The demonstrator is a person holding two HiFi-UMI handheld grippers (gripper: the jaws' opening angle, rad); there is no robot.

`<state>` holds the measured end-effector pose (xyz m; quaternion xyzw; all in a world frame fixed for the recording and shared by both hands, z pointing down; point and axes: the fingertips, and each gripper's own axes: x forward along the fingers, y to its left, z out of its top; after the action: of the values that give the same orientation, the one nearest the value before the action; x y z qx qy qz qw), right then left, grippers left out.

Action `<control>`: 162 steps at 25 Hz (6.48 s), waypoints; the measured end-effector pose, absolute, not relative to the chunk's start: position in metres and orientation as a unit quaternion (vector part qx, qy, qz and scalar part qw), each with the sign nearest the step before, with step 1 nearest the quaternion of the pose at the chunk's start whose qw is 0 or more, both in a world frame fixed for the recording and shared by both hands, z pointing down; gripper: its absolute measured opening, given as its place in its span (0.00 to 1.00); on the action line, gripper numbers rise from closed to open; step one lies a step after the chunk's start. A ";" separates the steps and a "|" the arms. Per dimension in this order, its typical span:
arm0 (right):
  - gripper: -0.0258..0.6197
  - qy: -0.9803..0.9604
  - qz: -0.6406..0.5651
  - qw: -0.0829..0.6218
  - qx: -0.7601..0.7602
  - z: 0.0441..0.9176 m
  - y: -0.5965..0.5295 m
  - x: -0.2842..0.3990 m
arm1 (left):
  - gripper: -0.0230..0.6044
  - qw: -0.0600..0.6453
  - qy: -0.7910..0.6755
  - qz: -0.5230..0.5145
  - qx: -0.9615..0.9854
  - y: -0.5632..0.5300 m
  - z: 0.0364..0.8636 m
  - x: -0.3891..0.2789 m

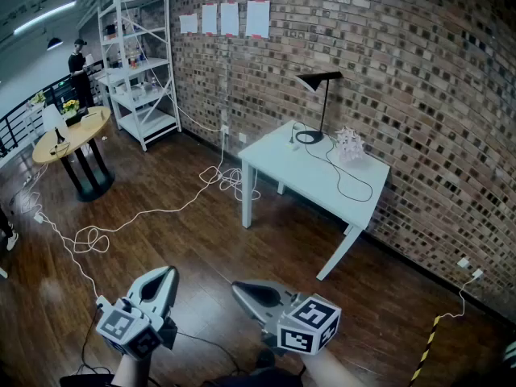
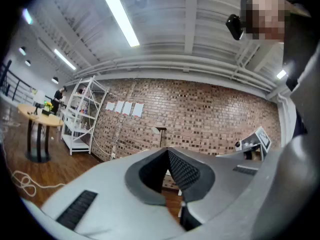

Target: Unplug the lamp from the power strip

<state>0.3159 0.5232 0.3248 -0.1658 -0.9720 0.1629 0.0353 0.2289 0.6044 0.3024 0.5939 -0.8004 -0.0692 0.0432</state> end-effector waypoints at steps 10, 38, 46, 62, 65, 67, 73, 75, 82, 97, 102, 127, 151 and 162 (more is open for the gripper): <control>0.03 -0.966 0.150 0.051 -0.205 0.333 0.454 0.311 | 0.03 0.076 -0.791 -0.019 0.607 0.509 0.317 0.243; 0.03 -0.958 0.167 0.050 -0.227 0.333 0.376 0.286 | 0.03 0.060 -0.770 0.041 0.634 0.413 0.347 0.217; 0.03 -0.968 0.142 0.073 -0.193 0.336 0.370 0.225 | 0.03 0.093 -0.747 -0.002 0.658 0.393 0.344 0.165; 0.03 -0.980 0.118 0.095 -0.125 0.333 0.383 0.109 | 0.03 0.087 -0.687 -0.031 0.720 0.386 0.335 0.057; 0.03 -0.981 0.117 0.096 -0.118 0.333 0.384 0.098 | 0.03 0.084 -0.682 -0.036 0.726 0.385 0.333 0.044; 0.03 -0.982 0.115 0.095 -0.115 0.334 0.386 0.093 | 0.03 0.086 -0.681 -0.042 0.726 0.385 0.334 0.036; 0.03 -0.982 0.121 0.104 -0.100 0.341 0.383 0.087 | 0.03 0.100 -0.679 -0.050 0.725 0.386 0.343 0.024; 0.03 -0.982 0.123 0.110 -0.096 0.345 0.380 0.087 | 0.03 0.105 -0.679 -0.049 0.725 0.385 0.345 0.025; 0.03 -0.981 0.128 0.109 -0.096 0.352 0.369 0.085 | 0.03 0.127 -0.675 -0.057 0.725 0.376 0.353 0.024; 0.03 -0.978 0.179 0.081 -0.076 0.358 0.265 0.092 | 0.03 0.141 -0.666 -0.017 0.733 0.276 0.354 0.033; 0.03 -0.976 0.184 0.080 -0.085 0.360 0.236 0.088 | 0.03 0.140 -0.672 -0.006 0.728 0.248 0.354 0.031; 0.03 -0.960 0.235 0.058 -0.138 0.368 0.118 0.103 | 0.03 0.142 -0.698 0.075 0.698 0.118 0.348 0.057; 0.03 -0.966 0.222 0.099 -0.087 0.383 0.090 0.073 | 0.03 0.132 -0.677 0.027 0.723 0.084 0.354 0.007; 0.03 -0.970 0.199 0.122 -0.062 0.376 0.102 -0.001 | 0.03 0.134 -0.662 -0.012 0.737 0.090 0.353 -0.071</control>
<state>-0.0007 0.1020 0.3757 -0.0623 -0.9703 0.1995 0.1220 -0.0713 0.0903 0.3529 0.7371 -0.6622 -0.0122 0.1344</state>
